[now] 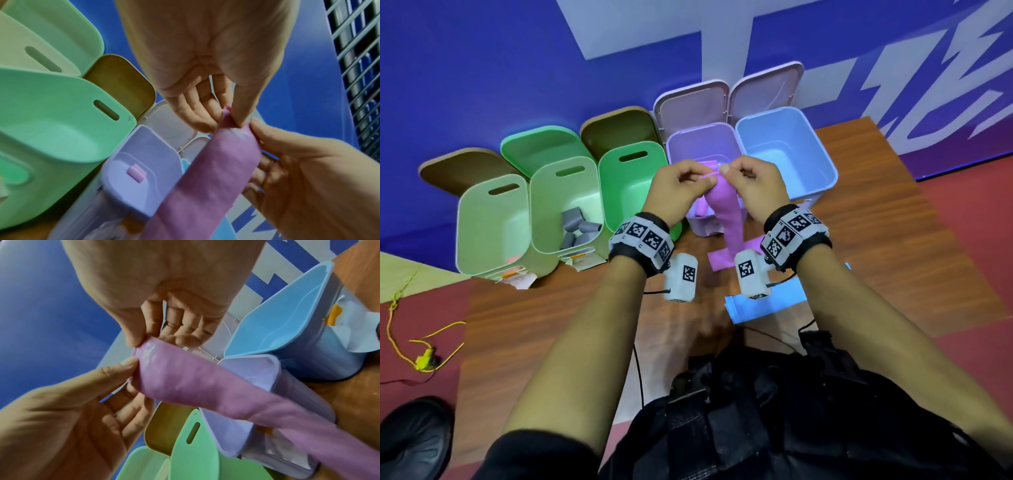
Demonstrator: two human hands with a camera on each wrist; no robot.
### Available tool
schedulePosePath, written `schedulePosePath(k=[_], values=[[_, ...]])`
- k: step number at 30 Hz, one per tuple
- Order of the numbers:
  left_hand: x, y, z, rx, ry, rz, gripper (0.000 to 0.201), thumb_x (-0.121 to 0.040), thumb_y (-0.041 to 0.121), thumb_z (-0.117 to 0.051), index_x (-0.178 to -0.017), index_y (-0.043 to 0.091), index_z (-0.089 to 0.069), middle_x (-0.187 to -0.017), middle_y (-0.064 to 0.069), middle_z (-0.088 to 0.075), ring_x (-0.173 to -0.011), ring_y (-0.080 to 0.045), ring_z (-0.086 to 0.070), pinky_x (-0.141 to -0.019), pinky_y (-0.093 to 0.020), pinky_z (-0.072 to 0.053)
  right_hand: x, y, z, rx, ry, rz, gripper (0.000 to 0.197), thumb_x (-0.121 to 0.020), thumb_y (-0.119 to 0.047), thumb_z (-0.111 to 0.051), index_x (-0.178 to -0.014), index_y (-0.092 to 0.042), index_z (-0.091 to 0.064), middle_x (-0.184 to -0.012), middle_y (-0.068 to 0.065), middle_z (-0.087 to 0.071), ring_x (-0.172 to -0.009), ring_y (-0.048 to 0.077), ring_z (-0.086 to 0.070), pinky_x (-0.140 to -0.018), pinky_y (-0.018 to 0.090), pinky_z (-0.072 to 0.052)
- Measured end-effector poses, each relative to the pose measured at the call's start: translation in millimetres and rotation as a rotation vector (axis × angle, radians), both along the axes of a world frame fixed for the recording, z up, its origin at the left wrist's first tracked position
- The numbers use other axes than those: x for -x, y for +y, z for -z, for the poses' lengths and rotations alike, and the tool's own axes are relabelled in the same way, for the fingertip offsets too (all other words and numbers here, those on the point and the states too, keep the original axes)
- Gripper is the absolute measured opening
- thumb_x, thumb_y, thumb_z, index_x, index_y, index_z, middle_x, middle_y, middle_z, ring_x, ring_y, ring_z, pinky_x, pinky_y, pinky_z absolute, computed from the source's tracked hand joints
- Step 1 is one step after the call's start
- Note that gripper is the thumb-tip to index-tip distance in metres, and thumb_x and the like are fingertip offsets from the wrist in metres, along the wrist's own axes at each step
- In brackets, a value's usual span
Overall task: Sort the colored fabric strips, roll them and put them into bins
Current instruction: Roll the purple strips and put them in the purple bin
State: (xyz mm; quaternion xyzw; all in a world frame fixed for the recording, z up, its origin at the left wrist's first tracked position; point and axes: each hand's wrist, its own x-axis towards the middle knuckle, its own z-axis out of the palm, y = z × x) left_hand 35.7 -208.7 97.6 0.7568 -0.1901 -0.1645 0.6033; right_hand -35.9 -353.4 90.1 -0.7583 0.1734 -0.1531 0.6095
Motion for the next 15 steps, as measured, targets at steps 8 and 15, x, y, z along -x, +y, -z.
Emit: schedulePosePath(k=[8,15], values=[[0.4,5.0,-15.9,0.058,-0.067,0.002,0.009,-0.084,-0.001,-0.067,-0.089,0.006,-0.066,-0.075,0.01,-0.062,-0.073,-0.006,-0.057,-0.076,-0.026,-0.052,1.8,3.7,-15.7,-0.046,-0.061,-0.043,0.02,-0.093,-0.011,-0.065,-0.076,-0.02,-0.068,-0.067,-0.009,-0.064,-0.063,0.005,-0.057,-0.064,0.016,-0.046],[5.2,5.7,-13.9,0.056,-0.037,0.03,0.018,-0.083,-0.005,-0.063,-0.087,0.013,-0.067,-0.078,0.016,-0.067,-0.079,-0.003,-0.06,-0.078,-0.024,-0.049,9.9,6.9,-16.2,-0.068,-0.043,-0.044,0.015,-0.093,-0.006,-0.064,-0.082,-0.015,-0.069,-0.068,-0.004,-0.062,-0.061,0.002,-0.055,-0.064,0.015,-0.045]])
